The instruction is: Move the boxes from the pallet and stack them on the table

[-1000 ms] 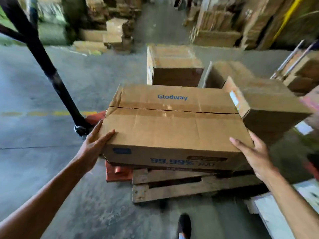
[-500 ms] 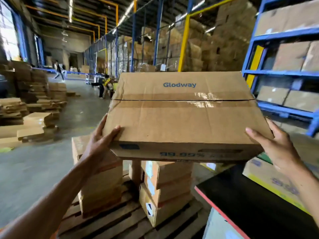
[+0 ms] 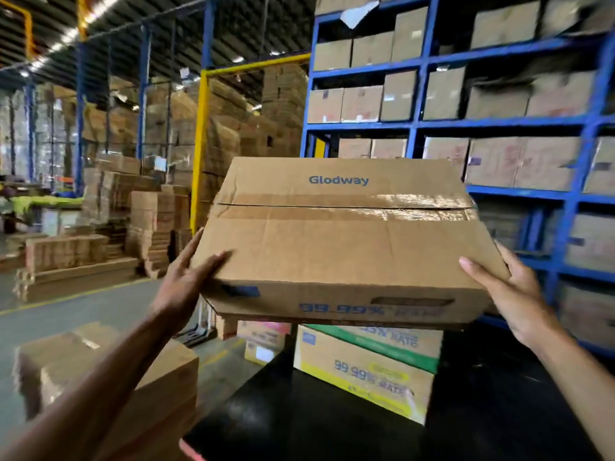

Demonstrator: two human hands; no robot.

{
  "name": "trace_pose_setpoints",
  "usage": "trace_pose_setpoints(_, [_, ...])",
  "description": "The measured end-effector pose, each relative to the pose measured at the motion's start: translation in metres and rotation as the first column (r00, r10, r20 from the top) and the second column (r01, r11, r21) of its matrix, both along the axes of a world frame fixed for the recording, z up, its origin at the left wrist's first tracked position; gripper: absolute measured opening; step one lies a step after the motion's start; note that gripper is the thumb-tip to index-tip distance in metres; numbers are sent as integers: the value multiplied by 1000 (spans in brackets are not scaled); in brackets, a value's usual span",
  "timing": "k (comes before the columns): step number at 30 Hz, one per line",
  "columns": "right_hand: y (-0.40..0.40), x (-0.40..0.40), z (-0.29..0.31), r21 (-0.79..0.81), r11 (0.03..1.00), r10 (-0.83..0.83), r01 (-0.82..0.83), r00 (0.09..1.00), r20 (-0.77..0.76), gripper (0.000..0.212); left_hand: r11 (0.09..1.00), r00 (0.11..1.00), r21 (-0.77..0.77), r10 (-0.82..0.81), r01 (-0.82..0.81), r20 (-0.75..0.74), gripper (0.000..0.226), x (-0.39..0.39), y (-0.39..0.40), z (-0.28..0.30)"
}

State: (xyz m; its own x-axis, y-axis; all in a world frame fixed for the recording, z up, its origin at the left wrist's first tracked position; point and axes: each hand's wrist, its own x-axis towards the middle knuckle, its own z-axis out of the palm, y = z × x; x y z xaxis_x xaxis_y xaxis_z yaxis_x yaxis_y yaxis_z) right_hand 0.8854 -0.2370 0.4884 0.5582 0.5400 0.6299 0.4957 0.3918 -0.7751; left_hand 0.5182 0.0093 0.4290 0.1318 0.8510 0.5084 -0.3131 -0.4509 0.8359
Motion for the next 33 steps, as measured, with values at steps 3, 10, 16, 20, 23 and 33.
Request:
trace_pose_setpoints(3, [0, 38, -3, -15, 998, -58, 58, 998, -31, 62, 999, 998, -22, -37, 36, -47, 59, 53, 24, 4])
trace_pose_setpoints(10, [48, 112, -16, -36, 986, -166, 164, 985, -43, 49, 982, 975, -17, -186, 186, -124, 67, 146, 103, 11])
trace_pose_setpoints(16, [130, 166, -15, -71, 965, -259, 254, 963, -70, 46, 942, 935, -88, -333, 324, -121, 80, 213, 204, 20])
trace_pose_setpoints(20, [175, 193, -11, -100, 948, -312, 303, 947, -81, 44, 930, 915, -75, -368, 361, -162, 87, 265, 256, 34])
trace_pose_setpoints(23, [197, 215, -11, -166, 917, -381, 362, 919, -99, 59, 925, 904, -73, -379, 372, -196, 91, 300, 290, 40])
trace_pose_setpoints(33, [231, 266, -27, -430, 833, -456, 349, 873, -173, 54, 898, 860, -220, -432, 382, -271, 67, 361, 343, 20])
